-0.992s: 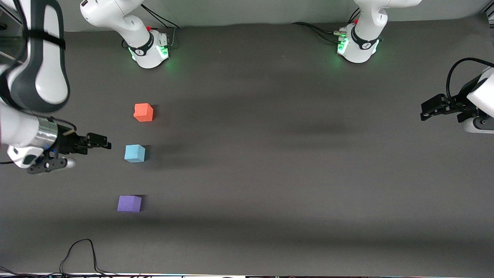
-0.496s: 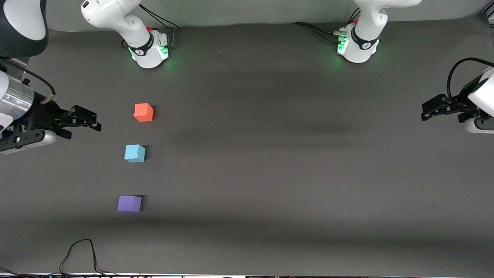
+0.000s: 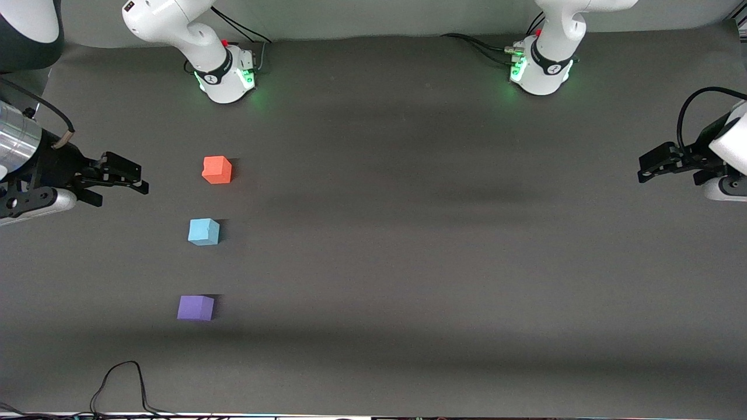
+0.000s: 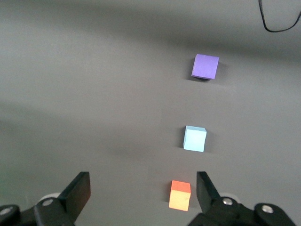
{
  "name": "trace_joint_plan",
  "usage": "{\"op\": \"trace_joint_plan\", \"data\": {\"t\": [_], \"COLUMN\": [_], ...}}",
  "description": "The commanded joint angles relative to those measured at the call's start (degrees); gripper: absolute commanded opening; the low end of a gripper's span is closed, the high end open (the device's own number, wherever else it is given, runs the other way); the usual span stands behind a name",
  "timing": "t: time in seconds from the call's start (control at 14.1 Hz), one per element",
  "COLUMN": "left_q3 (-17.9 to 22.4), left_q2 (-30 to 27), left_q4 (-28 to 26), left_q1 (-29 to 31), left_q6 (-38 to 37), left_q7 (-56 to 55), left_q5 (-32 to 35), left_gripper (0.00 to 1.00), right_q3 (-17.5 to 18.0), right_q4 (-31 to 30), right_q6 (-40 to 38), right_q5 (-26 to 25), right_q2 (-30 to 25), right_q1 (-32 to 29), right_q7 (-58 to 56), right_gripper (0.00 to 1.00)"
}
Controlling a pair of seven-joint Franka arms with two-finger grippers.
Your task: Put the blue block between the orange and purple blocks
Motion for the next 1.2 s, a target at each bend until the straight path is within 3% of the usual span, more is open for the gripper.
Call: {"op": "trace_joint_plan", "data": {"t": [0.0,0.21,0.5,0.71,1.13], "left_q3": [0.3,0.3,0.3,0.3,0.3], "left_q2": [-0.56,-0.56,-0.56,-0.56,-0.56], "left_q4": [0.0,0.0,-0.09,-0.09,-0.18], "left_q1": [-0.52,-0.6,-0.69,-0.69,-0.69], "left_q6": [0.07,0.25,0.25,0.16,0.25], "left_q7": [-0.72,-0.81,-0.81,-0.81,-0.81], "left_q5": [0.7,0.7,0.79,0.79,0.79], "left_gripper": [1.0,1.0,1.0,1.0,1.0], "right_q3": [16.82,28.88,37.51,38.58,37.97], "right_q4": [-0.71,-2.02,-8.07,-12.39,-12.22], "right_q6": [-0.98,-0.89,4.27,8.68,8.25], "right_q5": [-6.45,-6.47,-6.29,-6.73,-8.31], "right_q2": [-4.14,-5.37,-6.87,-7.58,-7.31], "right_q1": [-12.14,-23.48,-32.81,-35.02,-35.56], "right_q7": [5.12,6.45,6.37,6.45,6.45], "right_gripper": [1.0,1.0,1.0,1.0,1.0]}}
